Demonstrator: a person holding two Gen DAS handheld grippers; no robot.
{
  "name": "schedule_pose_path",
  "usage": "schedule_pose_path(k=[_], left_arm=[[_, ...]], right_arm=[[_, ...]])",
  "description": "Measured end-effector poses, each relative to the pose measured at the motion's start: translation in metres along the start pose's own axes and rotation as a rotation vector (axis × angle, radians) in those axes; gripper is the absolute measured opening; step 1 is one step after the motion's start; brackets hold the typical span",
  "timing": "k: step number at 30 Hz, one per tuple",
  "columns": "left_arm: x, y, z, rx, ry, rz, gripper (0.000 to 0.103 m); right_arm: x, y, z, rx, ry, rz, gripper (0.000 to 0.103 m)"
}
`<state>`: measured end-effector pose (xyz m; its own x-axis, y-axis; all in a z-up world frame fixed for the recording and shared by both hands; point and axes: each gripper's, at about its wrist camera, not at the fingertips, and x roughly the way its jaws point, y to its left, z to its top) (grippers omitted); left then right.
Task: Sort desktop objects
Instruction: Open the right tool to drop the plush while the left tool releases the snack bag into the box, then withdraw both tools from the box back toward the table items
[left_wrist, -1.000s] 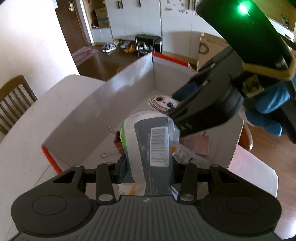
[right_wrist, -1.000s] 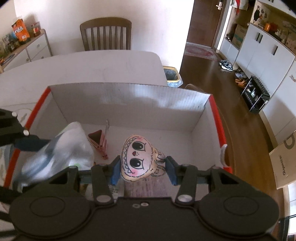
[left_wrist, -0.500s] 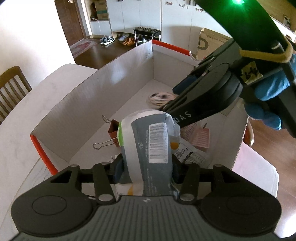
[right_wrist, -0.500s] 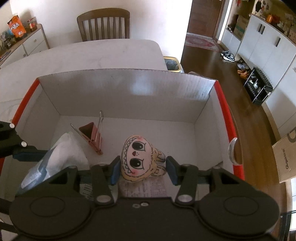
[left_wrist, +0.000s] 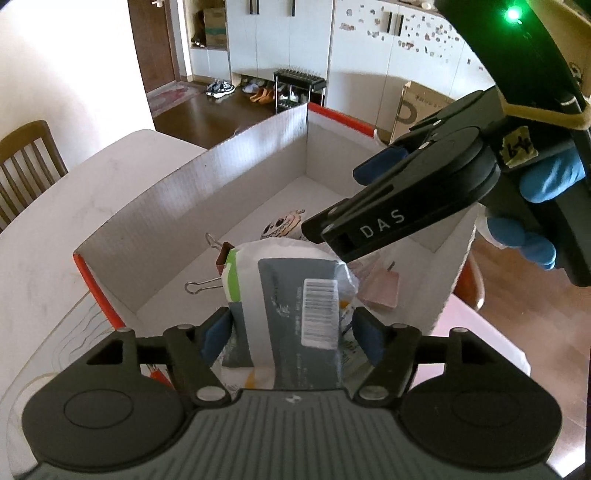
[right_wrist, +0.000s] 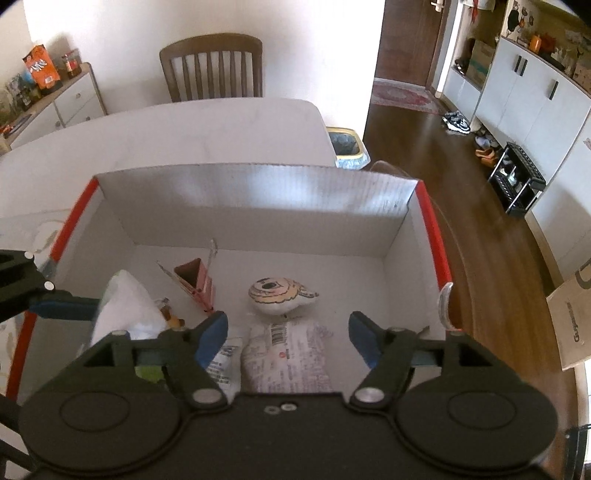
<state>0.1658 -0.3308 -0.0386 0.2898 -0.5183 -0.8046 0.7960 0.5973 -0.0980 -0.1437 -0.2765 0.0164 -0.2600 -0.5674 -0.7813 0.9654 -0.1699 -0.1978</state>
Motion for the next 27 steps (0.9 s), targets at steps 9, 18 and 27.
schedule_pose_path(k=[9, 18, 27], left_arm=[[-0.009, 0.001, -0.002, -0.046, -0.045, -0.023, 0.085], [-0.024, 0.003, -0.002, -0.092, -0.127, -0.032, 0.103], [-0.047, 0.007, -0.012, -0.108, -0.17, -0.028, 0.103]], right_arm=[[-0.022, 0.003, 0.001, 0.0, -0.039, 0.035, 0.087], [-0.037, 0.003, -0.003, 0.027, -0.076, 0.029, 0.096], [-0.058, 0.009, -0.004, 0.04, -0.104, 0.013, 0.098]])
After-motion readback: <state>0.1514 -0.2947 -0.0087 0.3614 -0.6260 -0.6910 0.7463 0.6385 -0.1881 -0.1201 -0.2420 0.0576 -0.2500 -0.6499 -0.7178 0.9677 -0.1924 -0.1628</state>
